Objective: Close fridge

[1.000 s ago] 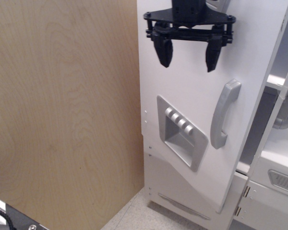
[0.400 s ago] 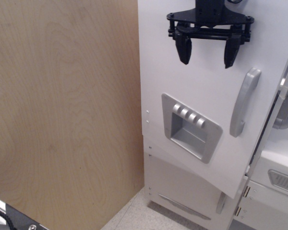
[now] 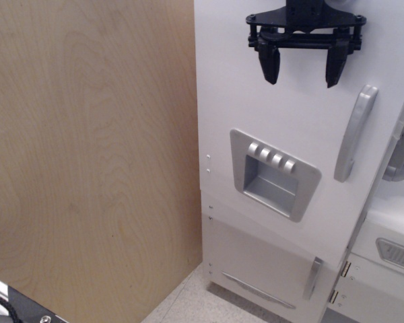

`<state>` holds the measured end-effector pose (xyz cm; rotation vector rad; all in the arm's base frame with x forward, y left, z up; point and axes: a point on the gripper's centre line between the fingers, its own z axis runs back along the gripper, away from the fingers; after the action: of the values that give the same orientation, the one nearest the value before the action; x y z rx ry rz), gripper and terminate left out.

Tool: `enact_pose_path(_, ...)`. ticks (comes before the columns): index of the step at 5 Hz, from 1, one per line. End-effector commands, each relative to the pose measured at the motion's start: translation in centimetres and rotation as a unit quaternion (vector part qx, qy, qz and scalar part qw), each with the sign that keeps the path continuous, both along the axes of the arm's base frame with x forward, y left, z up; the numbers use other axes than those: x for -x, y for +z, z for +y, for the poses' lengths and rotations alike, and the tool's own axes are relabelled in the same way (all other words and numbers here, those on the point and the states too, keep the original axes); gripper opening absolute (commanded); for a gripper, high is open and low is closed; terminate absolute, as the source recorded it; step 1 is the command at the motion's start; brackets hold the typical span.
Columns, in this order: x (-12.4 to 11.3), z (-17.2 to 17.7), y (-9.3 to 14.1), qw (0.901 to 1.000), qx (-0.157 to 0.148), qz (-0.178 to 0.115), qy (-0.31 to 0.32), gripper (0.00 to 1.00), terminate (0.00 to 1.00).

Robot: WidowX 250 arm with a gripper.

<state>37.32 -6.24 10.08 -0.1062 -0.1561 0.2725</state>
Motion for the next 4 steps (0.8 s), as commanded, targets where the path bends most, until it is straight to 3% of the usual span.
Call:
enact_pose_path(1,-1.2,0.1,2.6,0.9993,0.009,-0.035,0.01,1.0,0.0)
enact_pose_path(4,-2.3,-0.1,2.8,0.999,0.011,-0.036,0.025,1.0,0.0)
